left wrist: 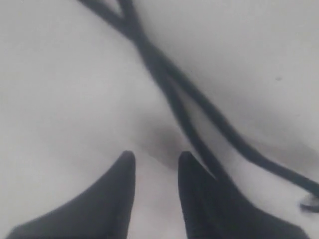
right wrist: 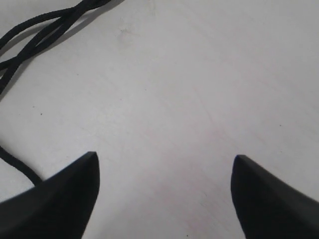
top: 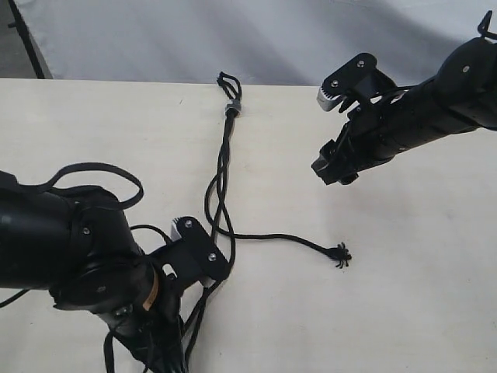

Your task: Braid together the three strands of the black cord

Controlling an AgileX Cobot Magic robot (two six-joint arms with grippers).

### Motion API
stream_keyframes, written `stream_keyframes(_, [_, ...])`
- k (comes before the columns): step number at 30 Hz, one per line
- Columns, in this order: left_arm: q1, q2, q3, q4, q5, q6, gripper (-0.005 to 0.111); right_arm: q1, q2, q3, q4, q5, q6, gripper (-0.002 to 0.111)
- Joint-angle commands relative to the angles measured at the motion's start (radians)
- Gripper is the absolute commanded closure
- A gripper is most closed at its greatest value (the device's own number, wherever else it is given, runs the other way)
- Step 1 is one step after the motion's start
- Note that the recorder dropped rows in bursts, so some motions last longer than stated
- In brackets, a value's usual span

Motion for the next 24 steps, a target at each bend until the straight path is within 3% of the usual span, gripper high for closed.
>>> stream_keyframes(1, [0.060,0.000,-0.003,0.061,0.032,-0.037,0.077,-0.007,-0.007,0.001,0.008,0.012,0.001,0.039])
stream_keyframes(7, [0.093,-0.007,-0.001,0.063,0.035,-0.064,0.077,-0.007,-0.007,0.001,0.007,0.012,0.003,0.039])
stream_keyframes(17, [0.091,-0.064,0.005,-0.329,0.054,0.147,0.077,-0.007,-0.007,0.001,0.007,0.002,0.003,0.039])
stream_keyframes(24, [0.091,-0.061,0.081,-0.429,-0.035,0.210,0.077,-0.007,-0.007,0.001,0.007,0.002,0.003,0.039])
